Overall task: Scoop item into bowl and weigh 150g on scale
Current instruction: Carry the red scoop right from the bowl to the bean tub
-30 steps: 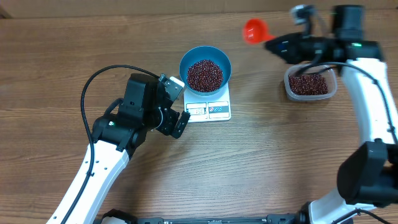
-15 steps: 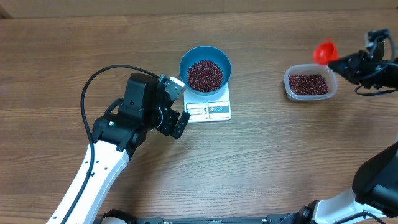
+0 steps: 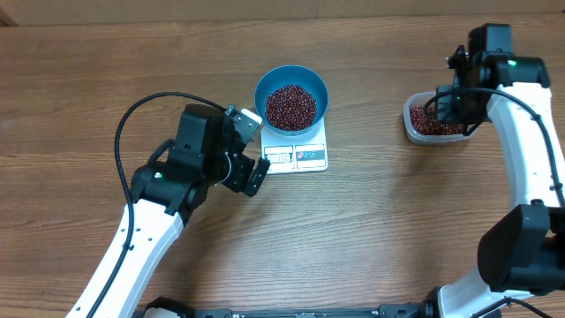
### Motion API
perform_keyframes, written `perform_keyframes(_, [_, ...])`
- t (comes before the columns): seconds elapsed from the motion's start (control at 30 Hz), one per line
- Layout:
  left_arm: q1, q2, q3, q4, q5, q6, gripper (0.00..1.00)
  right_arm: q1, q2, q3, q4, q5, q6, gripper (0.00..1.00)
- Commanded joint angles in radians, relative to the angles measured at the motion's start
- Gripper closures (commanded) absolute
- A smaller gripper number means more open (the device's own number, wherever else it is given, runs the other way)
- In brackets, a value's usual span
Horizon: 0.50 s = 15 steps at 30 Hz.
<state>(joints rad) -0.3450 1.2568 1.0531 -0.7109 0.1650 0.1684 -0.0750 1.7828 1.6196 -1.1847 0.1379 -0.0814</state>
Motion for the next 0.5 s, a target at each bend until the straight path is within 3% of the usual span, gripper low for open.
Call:
perform_keyframes(0.0, [0.004, -0.007, -0.003, 0.001, 0.011, 0.019, 0.01, 0.006, -0.02, 0.018, -0.006, 0.134, 0.038, 0.96])
perform_keyframes(0.3, [0.004, -0.007, -0.003, 0.001, 0.011, 0.019, 0.0, 0.007, -0.02, 0.018, 0.004, 0.119, 0.081, 0.96])
perform_keyframes(0.43, [0.004, -0.007, -0.003, 0.001, 0.011, 0.019, 0.0, -0.011, -0.021, 0.018, -0.015, -0.023, 0.232, 0.96])
perform_keyframes(0.47, [0.004, -0.007, -0.003, 0.001, 0.011, 0.019, 0.0, -0.027, -0.021, 0.016, -0.018, -0.106, 0.344, 0.96])
